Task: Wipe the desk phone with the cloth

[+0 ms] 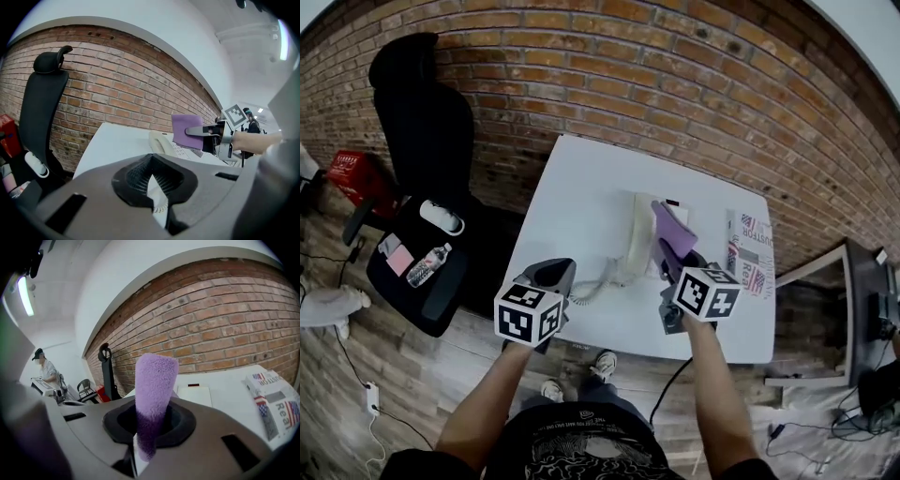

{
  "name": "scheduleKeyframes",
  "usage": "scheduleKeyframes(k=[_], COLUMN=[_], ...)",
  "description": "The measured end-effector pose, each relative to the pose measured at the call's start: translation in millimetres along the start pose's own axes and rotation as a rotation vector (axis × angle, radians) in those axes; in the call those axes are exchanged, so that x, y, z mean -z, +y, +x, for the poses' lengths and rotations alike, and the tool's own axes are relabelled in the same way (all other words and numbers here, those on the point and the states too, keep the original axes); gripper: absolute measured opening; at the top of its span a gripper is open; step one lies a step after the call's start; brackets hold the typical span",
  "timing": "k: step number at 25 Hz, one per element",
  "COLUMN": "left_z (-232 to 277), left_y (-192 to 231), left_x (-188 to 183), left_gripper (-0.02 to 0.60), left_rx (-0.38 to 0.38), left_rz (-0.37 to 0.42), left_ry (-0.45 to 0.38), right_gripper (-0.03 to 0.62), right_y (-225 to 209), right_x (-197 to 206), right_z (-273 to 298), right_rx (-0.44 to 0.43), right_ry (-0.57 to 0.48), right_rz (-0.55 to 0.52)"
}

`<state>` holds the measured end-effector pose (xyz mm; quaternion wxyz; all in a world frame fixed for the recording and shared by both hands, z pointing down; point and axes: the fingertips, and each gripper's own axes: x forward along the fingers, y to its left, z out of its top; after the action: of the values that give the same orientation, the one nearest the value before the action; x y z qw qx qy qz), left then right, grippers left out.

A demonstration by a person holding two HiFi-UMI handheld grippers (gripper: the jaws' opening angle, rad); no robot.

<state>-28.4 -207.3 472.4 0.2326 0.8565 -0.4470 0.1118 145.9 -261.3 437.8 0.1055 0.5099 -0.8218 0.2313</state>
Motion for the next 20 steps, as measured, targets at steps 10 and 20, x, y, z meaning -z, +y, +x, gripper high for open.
scheduleKeyframes(k=[10,20], left_z=[14,8], left_y=[15,35], left_x=[-9,0], left_gripper=[0.005,0.005], left_rx=[-0.133,-0.271], left_rz=[-0.053,-0.129], left_ry=[-0.033,-0.056], right_gripper=[0.044,0.044], right_y=[2,-5], right_x=[-61,-67], right_z=[68,138], right_rx=[-0.187,-0.324], right_ry=[0.124,0.316], right_rz=[-0.338,-0.636])
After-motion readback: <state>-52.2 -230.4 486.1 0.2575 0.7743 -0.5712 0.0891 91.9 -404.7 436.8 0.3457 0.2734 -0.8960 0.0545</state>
